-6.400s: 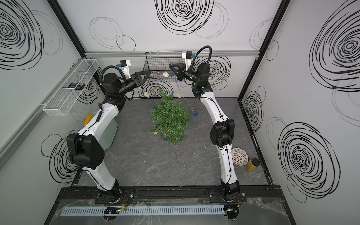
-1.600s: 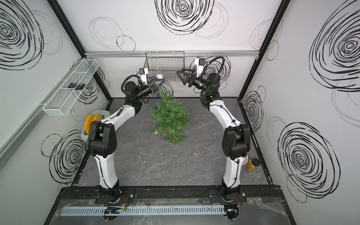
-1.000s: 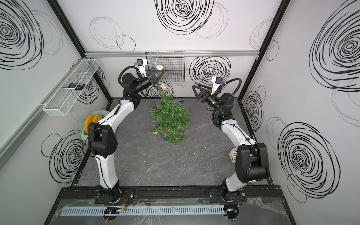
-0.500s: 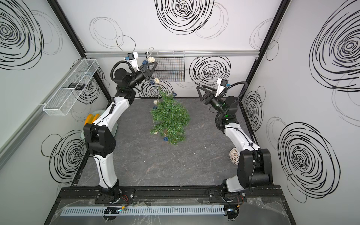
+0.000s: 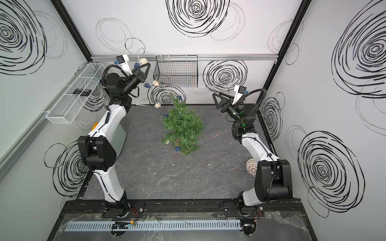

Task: Remove string lights from the small christmas tree
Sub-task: Remove the light string from the Christmas tree.

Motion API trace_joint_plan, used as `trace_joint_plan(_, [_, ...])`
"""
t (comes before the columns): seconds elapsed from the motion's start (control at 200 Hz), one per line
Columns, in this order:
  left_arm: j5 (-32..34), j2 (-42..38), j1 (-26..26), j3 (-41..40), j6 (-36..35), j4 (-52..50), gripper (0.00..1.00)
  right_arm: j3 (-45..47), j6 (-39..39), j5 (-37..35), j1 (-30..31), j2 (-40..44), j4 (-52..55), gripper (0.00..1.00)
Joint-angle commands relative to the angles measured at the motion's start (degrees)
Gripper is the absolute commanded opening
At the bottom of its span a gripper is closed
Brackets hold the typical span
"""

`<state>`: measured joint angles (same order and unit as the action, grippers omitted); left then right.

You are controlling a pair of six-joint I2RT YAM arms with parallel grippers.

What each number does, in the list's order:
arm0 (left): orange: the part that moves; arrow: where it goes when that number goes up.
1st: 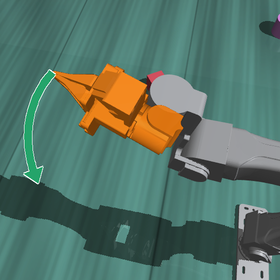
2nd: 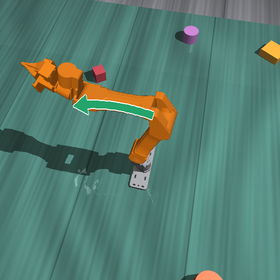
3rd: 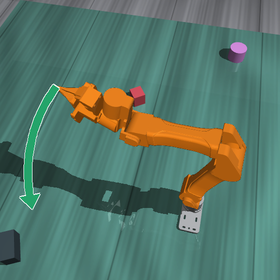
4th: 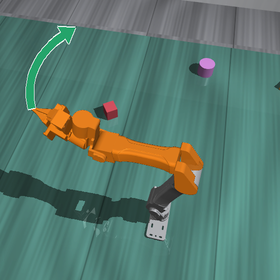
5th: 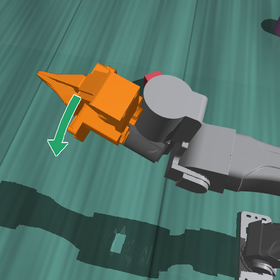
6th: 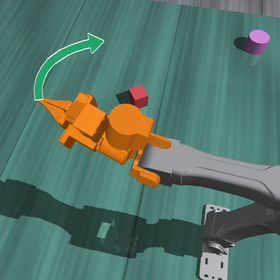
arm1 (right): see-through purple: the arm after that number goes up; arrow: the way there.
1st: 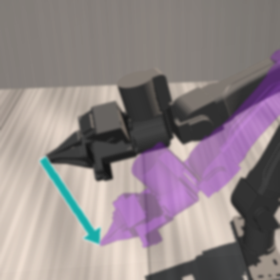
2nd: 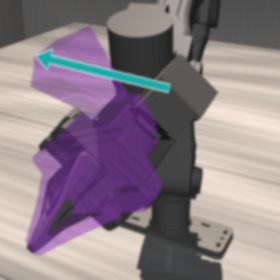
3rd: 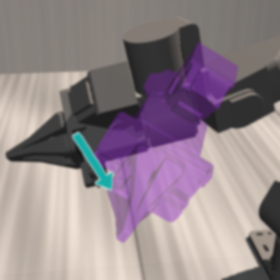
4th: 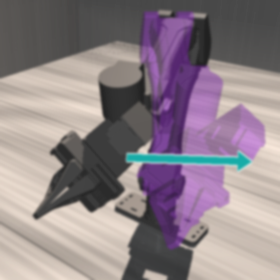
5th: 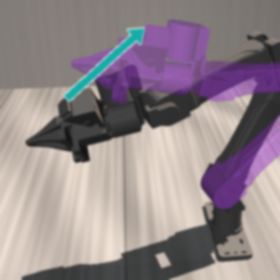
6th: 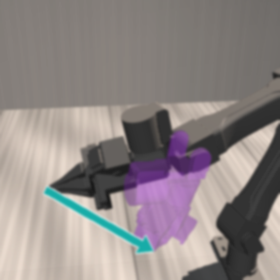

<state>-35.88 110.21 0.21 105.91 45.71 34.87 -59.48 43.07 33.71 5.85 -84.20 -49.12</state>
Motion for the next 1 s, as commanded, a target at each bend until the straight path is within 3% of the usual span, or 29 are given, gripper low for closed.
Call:
trace_joint_plan(0.0, [1.1, -4.4, 2.1, -3.7, 1.6, 5.7, 0.00, 0.5, 0.9, 0.3, -0.2, 2.1, -3.3, 0.76])
trace_joint_plan(0.32, [5.0, -11.0, 6.5, -16.0, 1.0, 9.1, 0.00, 0.0, 2.0, 1.2, -0.2, 2.6, -0.7, 0.76])
trace_joint_plan(0.57, [6.9, -13.8, 9.1, -19.8, 3.3, 12.2, 0.00, -0.3, 2.1, 1.1, -0.1, 3.1, 0.4, 0.76])
trace_joint_plan(0.996, [15.9, -27.0, 11.0, -23.3, -1.2, 4.0, 0.00, -0.7, 2.0, 1.3, 0.7, 4.9, 2.1, 0.76])
